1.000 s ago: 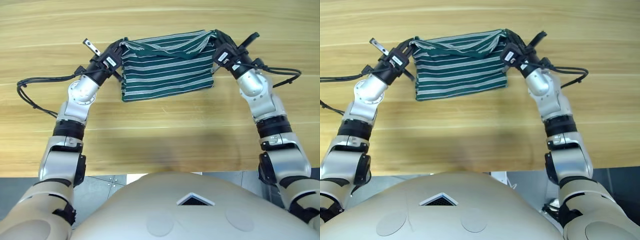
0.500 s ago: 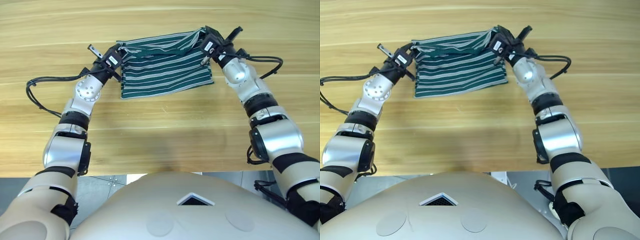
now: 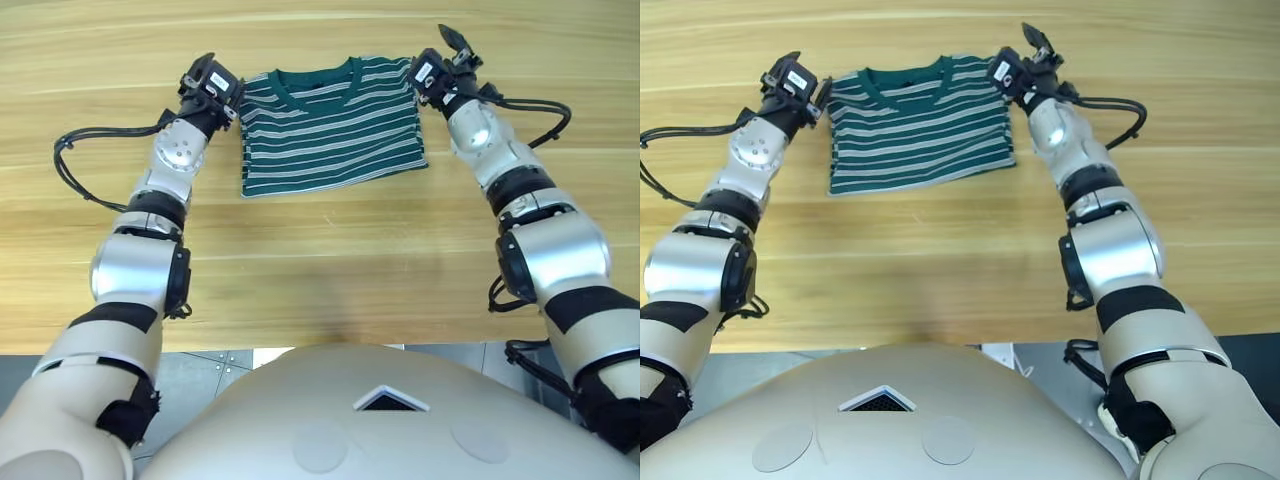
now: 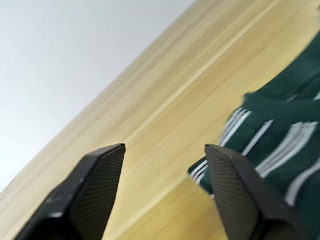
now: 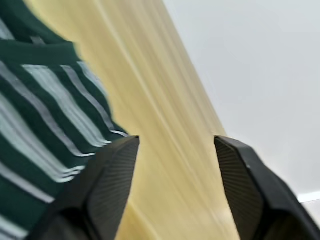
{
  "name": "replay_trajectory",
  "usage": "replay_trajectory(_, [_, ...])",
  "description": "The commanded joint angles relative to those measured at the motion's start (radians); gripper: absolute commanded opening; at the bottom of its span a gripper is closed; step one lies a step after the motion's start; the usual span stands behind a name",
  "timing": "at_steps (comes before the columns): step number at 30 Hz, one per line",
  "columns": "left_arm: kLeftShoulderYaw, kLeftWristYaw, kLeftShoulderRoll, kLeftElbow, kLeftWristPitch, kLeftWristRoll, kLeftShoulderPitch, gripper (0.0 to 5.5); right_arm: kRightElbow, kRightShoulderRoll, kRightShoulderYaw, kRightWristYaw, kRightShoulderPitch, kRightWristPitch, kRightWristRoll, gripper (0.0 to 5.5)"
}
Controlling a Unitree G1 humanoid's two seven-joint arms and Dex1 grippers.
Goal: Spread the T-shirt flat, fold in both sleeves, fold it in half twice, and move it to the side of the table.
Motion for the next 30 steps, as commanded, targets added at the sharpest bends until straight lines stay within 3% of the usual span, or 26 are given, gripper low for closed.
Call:
replay_trajectory(1, [0.007, 0.042, 0.019, 0.036, 0.052, 0.01, 0.005, 3.53, -0.241, 0.073, 0.139, 0.024, 0.132, -0.118, -0.082, 3.08])
replay_trajectory(5, [0.045, 0.078, 0.053, 0.03, 0.025, -0.02, 0.068, 3.89, -0.494, 0.134, 0.368, 0.111, 0.321, -0.104, -0.244, 3.08])
replay_trajectory(8, [0.091, 0.101, 0.07, 0.006, -0.03, -0.062, 0.12, 3.89, -0.552, 0.127, 0.462, 0.191, 0.391, -0.08, -0.309, 3.08])
replay_trajectory(13, [0.159, 0.125, 0.099, -0.049, -0.115, -0.117, 0.186, 3.89, -0.544, 0.043, 0.481, 0.243, 0.387, -0.068, -0.316, 3.08])
replay_trajectory(15, [0.18, 0.119, 0.114, -0.076, -0.141, -0.133, 0.2, 3.89, -0.663, -0.101, 0.474, 0.335, 0.441, -0.154, -0.268, 3.08])
replay_trajectory(19, [0.175, 0.087, 0.133, -0.124, -0.176, -0.128, 0.216, 3.89, -0.978, -0.576, 0.361, 0.536, 0.674, -0.318, -0.013, 3.08])
replay_trajectory(23, [0.138, 0.093, 0.153, -0.213, -0.195, -0.08, 0.232, 3.89, -1.151, -0.843, 0.18, 0.521, 0.894, -0.336, 0.252, 3.08])
replay_trajectory(26, [0.094, 0.086, 0.131, -0.315, -0.201, -0.036, 0.23, 3.89, -1.19, -0.847, 0.076, 0.53, 0.91, -0.353, 0.474, 3.08])
replay_trajectory(30, [-0.051, -0.019, 0.047, -0.448, -0.226, 0.048, 0.212, 3.89, -1.284, -0.693, -0.028, 0.544, 0.857, -0.277, 0.862, 3.08])
